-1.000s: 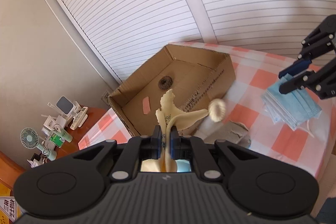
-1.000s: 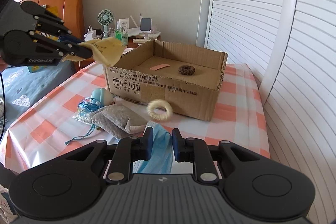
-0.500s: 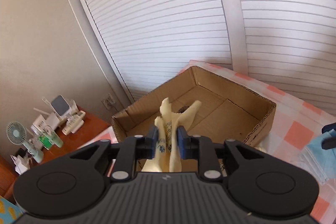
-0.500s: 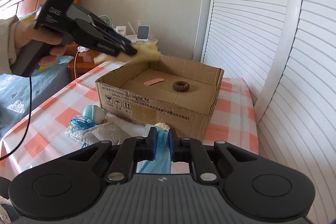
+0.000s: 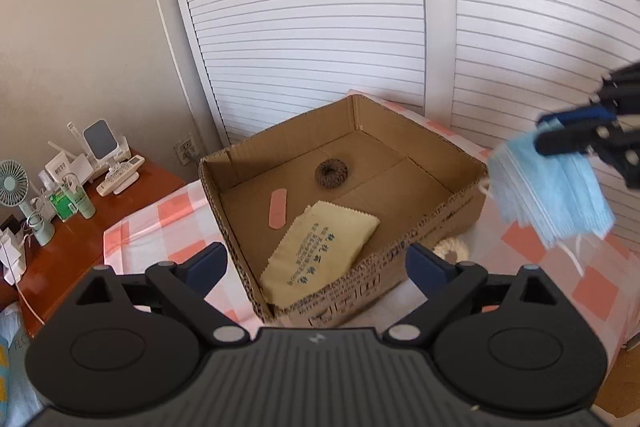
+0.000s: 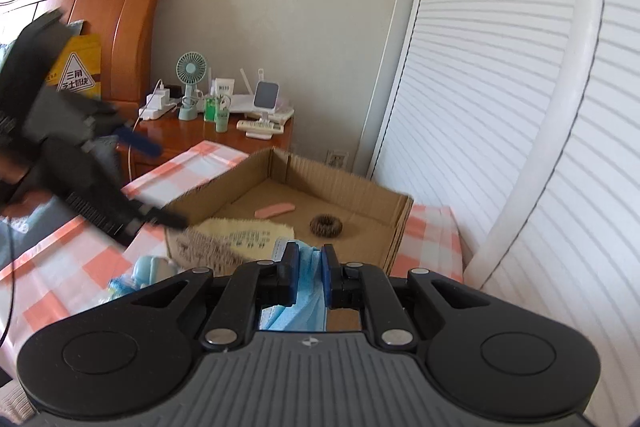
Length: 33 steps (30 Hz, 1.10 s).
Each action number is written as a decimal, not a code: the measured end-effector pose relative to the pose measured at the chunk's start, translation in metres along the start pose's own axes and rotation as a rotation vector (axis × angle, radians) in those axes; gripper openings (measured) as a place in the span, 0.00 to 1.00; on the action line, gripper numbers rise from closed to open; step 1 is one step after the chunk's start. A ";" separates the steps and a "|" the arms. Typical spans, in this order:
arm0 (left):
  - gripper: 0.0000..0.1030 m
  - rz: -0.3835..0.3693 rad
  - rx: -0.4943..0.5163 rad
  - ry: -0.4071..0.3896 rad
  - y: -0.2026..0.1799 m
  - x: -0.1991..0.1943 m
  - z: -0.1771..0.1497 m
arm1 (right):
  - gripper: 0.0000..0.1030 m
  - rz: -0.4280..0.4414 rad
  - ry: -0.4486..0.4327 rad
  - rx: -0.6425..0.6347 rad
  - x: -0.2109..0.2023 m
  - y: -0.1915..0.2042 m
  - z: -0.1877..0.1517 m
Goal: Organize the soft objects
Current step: 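Lift the yellow cloth with the left gripper and drop it into the box, then open the right gripper over the box to drop the blue mask, then move the right gripper down toward the grey fabric sachet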
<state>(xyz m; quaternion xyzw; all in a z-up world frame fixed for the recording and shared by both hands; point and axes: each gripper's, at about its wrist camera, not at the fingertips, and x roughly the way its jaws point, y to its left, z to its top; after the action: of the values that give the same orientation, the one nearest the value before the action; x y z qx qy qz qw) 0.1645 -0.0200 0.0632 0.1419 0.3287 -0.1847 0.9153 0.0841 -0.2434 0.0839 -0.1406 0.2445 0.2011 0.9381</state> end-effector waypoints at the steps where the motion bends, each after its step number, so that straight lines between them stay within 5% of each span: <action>1: 0.93 -0.012 -0.006 -0.006 -0.002 -0.006 -0.006 | 0.14 -0.005 -0.007 -0.010 0.004 -0.001 0.007; 8: 0.93 -0.076 -0.111 -0.050 -0.012 -0.037 -0.053 | 0.15 -0.059 -0.027 -0.048 0.051 -0.011 0.054; 10: 0.98 -0.033 -0.135 -0.069 -0.012 -0.043 -0.066 | 0.30 -0.071 -0.021 -0.018 0.067 -0.016 0.062; 12: 0.99 0.005 -0.146 -0.079 -0.012 -0.047 -0.077 | 0.67 -0.072 -0.007 0.014 0.079 -0.020 0.064; 14: 0.99 0.018 -0.164 -0.074 -0.009 -0.051 -0.085 | 0.81 -0.074 -0.023 0.036 0.081 -0.019 0.060; 25: 0.99 0.114 -0.184 -0.053 -0.015 -0.063 -0.106 | 0.97 -0.083 0.051 0.139 0.061 0.002 0.014; 33: 0.99 0.091 -0.191 -0.049 -0.024 -0.066 -0.115 | 1.00 -0.099 0.135 0.257 0.060 0.014 -0.033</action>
<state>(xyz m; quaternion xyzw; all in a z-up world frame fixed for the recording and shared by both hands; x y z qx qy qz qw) 0.0437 0.0183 0.0170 0.0641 0.3157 -0.1141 0.9398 0.1125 -0.2251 0.0230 -0.0446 0.3234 0.1118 0.9386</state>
